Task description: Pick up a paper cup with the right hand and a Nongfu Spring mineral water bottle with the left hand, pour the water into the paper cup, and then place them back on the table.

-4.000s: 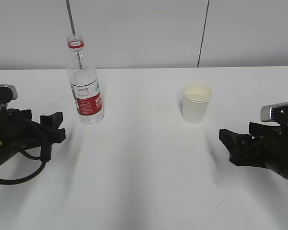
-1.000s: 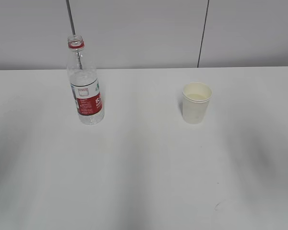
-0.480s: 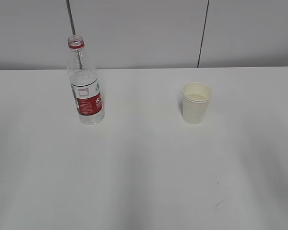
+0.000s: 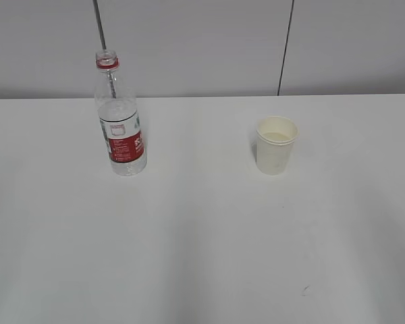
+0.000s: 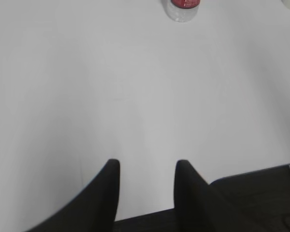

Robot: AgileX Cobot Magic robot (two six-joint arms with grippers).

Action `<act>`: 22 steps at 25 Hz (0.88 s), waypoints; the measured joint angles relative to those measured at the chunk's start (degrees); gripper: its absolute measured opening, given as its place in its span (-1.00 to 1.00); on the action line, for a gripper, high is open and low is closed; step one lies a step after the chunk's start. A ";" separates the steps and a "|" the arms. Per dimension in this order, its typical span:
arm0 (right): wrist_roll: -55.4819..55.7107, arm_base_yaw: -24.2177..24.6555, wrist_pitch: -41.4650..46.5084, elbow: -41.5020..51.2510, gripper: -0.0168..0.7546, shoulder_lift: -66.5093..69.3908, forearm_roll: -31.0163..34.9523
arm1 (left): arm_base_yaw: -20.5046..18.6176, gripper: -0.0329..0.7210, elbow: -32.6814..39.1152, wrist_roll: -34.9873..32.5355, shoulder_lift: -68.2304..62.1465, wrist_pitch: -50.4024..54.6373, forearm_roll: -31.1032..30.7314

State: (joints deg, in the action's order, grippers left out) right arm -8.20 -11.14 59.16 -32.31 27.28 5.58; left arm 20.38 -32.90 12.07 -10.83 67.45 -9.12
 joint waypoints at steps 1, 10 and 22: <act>-0.14 0.00 -0.77 0.91 0.43 -1.74 0.00 | 0.00 -0.27 0.44 -0.12 0.78 0.00 0.16; -0.26 0.00 -3.73 3.20 0.43 -15.28 0.99 | 0.07 -0.27 3.43 -1.08 6.30 -2.97 3.02; -0.26 0.00 -3.62 3.59 0.43 -21.85 1.51 | 0.07 -0.28 3.43 -1.41 9.72 -3.21 3.02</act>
State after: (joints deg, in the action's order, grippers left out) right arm -8.46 -11.14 55.53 -28.72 5.43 7.09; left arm 20.44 -29.47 10.66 -1.12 64.23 -6.10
